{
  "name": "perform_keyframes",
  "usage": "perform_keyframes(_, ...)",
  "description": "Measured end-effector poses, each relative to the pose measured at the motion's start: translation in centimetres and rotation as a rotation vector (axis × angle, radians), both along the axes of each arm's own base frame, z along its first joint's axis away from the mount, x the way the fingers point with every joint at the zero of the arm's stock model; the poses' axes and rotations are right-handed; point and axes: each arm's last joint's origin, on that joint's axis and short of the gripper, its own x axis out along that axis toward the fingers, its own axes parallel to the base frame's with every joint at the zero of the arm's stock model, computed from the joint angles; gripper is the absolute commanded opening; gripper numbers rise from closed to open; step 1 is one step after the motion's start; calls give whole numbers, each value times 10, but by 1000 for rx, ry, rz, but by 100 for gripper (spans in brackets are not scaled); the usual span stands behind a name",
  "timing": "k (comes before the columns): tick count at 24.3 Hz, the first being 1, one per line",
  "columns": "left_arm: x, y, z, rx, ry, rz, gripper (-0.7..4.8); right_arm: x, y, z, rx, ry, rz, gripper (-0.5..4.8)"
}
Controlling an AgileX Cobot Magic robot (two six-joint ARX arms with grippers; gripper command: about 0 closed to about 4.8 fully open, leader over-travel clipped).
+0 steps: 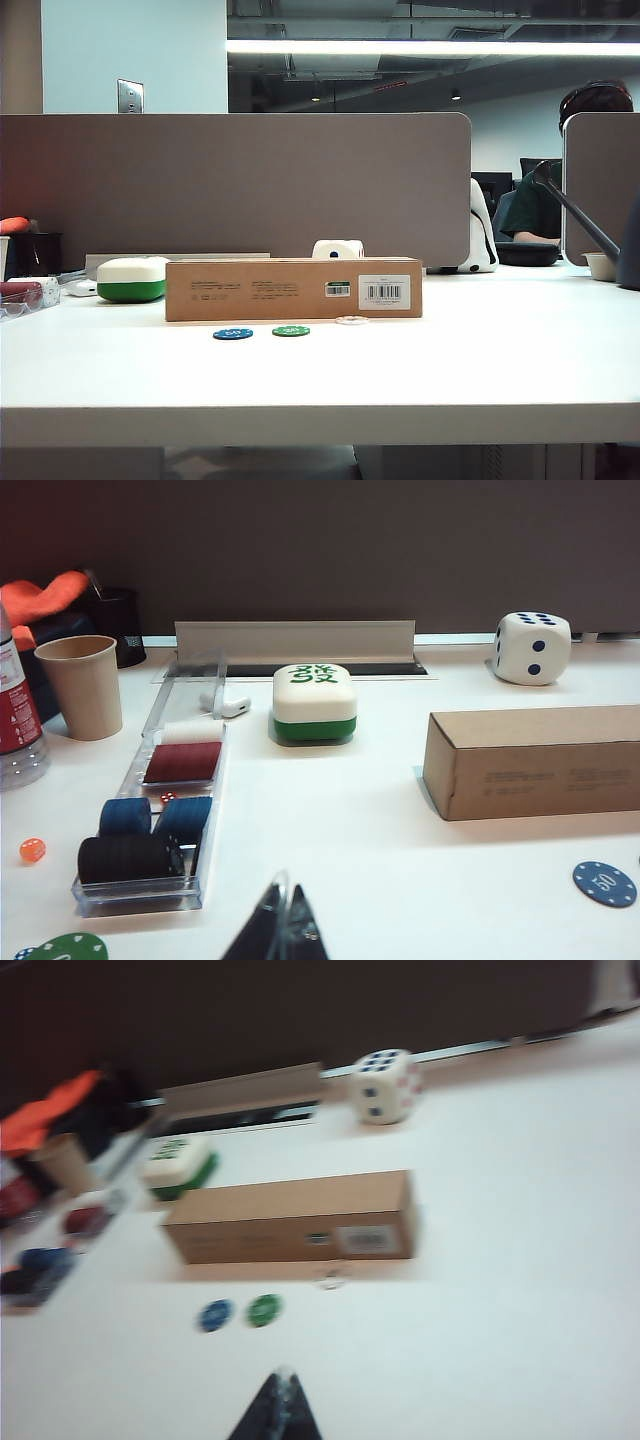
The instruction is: Push the chip with the lowest value in the row forward next to the rectangular box.
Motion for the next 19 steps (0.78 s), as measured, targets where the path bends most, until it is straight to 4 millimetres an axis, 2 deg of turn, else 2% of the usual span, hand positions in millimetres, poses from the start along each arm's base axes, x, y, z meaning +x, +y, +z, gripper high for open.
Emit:
perform_keyframes(4, 0, 0, 0, 0, 0, 0, -5, 10, -20, -20, -41, -37, -98, -6)
perform_keyframes(9, 0, 0, 0, 0, 0, -1, -5, 14, -45, -37, -36, -86, -270, -6)
perform_keyframes(13, 0, 0, 0, 0, 0, -4, -5, 15, -63, -69, -105, -54, -443, -6)
perform_keyframes(14, 0, 0, 0, 0, 0, -3, -5, 15, -68, -82, -130, -45, -489, -6)
perform_keyframes(19, 0, 0, 0, 0, 0, -4, -5, 20, -70, -128, -173, -59, -502, -6)
